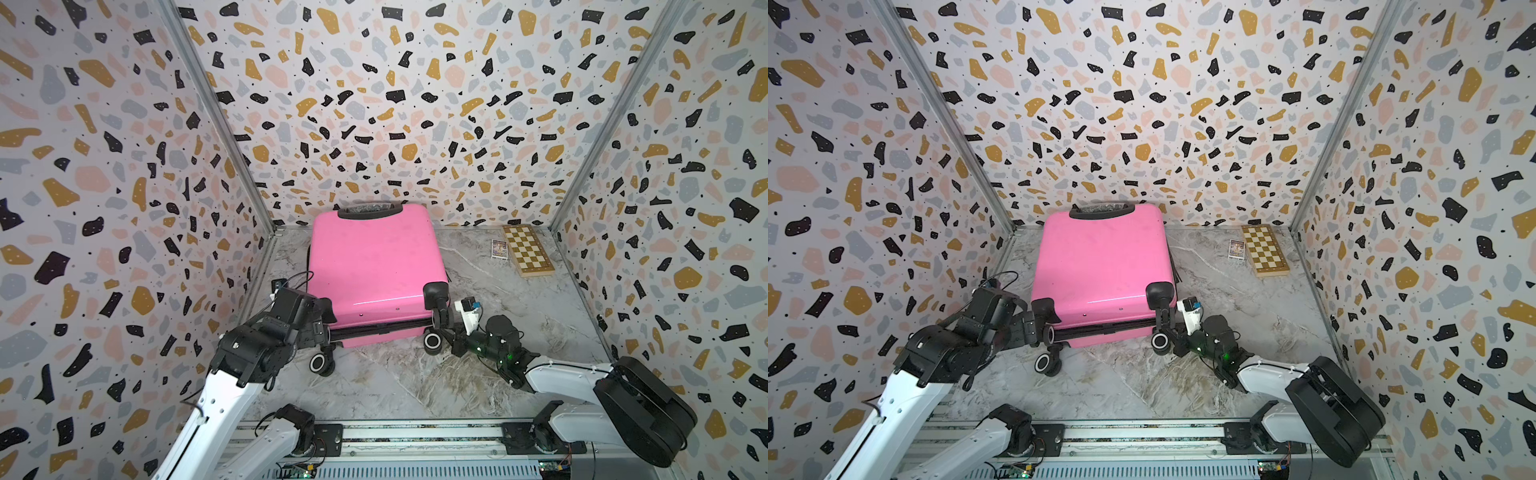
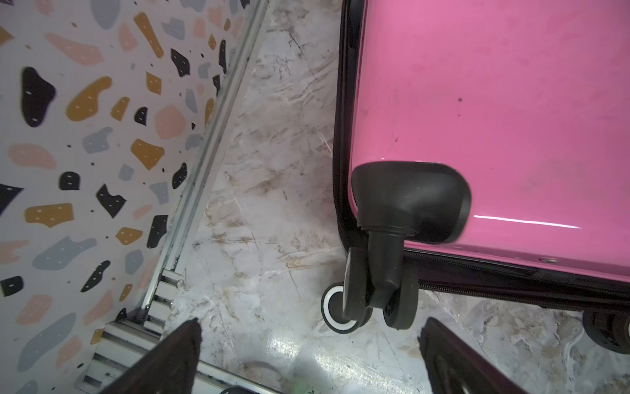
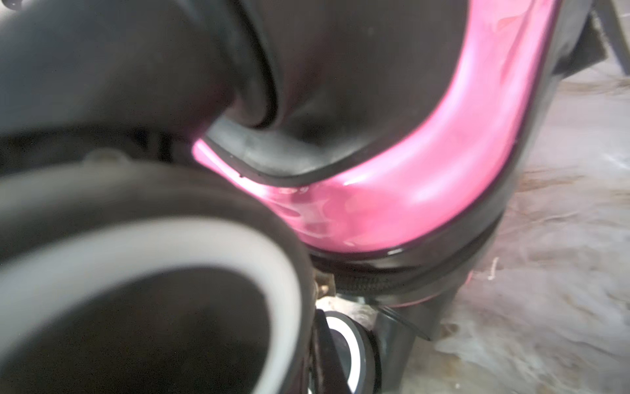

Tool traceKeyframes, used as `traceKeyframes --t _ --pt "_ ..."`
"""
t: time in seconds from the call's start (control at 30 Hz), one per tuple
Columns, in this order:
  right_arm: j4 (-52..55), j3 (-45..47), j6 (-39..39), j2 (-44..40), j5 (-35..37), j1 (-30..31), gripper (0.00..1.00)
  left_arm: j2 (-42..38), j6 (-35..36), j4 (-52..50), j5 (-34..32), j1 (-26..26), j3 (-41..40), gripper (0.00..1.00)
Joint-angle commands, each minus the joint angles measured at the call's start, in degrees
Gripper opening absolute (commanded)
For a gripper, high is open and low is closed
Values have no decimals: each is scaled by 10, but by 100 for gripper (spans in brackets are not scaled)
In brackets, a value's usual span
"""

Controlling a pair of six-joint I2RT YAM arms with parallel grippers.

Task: Close the suitcase zippers
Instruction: Zip the zipper on the suitcase.

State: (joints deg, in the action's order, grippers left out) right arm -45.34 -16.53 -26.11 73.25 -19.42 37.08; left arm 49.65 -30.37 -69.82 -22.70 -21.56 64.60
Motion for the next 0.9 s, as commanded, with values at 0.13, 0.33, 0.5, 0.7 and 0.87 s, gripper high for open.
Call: traceKeyframes --t 0.13,0.33,0.5,0.7,0.87 --pt "-23 -20 27 -34 -22 -25 0 14 0 116 228 16 -71 100" --pt "-6 -29 36 -38 -29 -36 0 41 -16 114 178 16 -101 100" --pt "-6 -30 36 -37 -34 -39 0 47 -21 136 120 16 -114 99" --pt "-6 -29 32 -36 -47 -43 0 68 -19 197 161 16 -145 81" --pt "8 -35 34 -40 -63 -59 0 78 -20 221 239 15 -146 35"
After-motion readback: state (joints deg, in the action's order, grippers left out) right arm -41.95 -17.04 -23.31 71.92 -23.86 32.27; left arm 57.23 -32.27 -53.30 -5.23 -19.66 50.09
